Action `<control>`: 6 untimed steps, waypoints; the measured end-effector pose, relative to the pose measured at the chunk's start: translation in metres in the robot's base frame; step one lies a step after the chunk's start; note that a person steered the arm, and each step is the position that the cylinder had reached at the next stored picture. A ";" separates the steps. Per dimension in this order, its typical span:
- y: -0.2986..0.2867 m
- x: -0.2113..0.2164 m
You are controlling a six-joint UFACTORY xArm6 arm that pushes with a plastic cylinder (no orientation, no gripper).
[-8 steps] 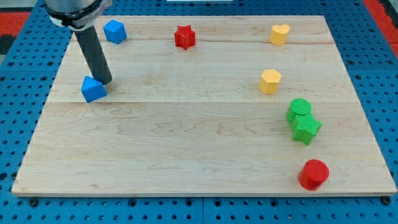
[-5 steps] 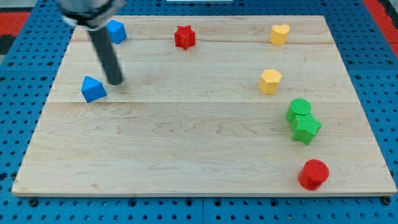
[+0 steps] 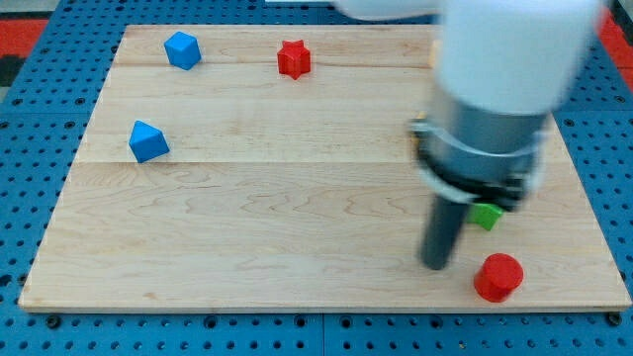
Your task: Place the green star in between the yellow blocks
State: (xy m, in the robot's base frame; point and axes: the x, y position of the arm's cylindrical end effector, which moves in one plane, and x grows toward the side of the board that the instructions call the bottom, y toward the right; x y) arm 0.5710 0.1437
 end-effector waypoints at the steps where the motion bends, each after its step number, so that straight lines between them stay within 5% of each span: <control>1: 0.073 -0.011; 2: 0.093 -0.034; 4: -0.033 -0.074; 6: -0.043 -0.103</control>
State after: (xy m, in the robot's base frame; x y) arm 0.4683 0.1007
